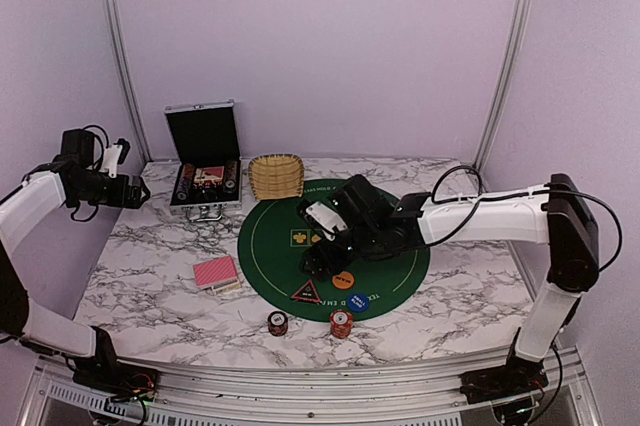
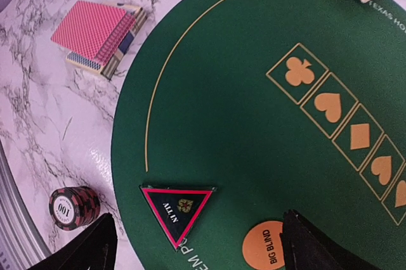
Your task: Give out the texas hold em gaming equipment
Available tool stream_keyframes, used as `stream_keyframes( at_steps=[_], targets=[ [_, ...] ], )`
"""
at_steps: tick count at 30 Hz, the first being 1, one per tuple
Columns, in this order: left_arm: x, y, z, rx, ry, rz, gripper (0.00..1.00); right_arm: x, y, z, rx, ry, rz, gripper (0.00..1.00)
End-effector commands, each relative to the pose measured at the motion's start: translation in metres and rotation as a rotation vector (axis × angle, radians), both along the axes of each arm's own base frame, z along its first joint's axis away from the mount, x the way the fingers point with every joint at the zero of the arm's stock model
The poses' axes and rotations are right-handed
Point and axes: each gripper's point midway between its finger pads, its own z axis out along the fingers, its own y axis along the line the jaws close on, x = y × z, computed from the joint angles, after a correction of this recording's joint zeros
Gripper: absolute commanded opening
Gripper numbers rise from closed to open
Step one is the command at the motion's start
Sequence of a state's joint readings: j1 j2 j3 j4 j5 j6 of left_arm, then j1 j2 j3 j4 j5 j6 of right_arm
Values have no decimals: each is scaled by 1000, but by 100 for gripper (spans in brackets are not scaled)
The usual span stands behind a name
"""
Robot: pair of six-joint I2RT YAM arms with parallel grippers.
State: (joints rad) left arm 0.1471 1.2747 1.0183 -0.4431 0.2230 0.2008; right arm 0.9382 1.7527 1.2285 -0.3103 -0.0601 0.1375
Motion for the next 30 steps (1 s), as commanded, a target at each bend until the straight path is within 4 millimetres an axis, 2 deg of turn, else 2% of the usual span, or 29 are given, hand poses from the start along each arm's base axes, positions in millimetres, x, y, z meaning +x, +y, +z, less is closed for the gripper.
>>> stream_keyframes(
  at_steps=[1, 4, 9, 19, 30],
  targets=[
    [-9, -6, 9, -1, 2, -43, 99, -20, 16, -19, -72, 48, 65, 85],
    [-12, -8, 7, 0, 5, -57, 99, -34, 26, -37, -125, 63, 103, 84],
    [-15, -12, 9, -8, 1, -84, 99, -43, 25, -62, -189, 108, 115, 80],
    [-13, -14, 26, -28, -32, -79, 99, -45, 20, -78, -249, 112, 142, 67],
    [-13, -18, 32, -50, -39, -89, 99, -41, 14, -93, -300, 97, 132, 48]
  ],
)
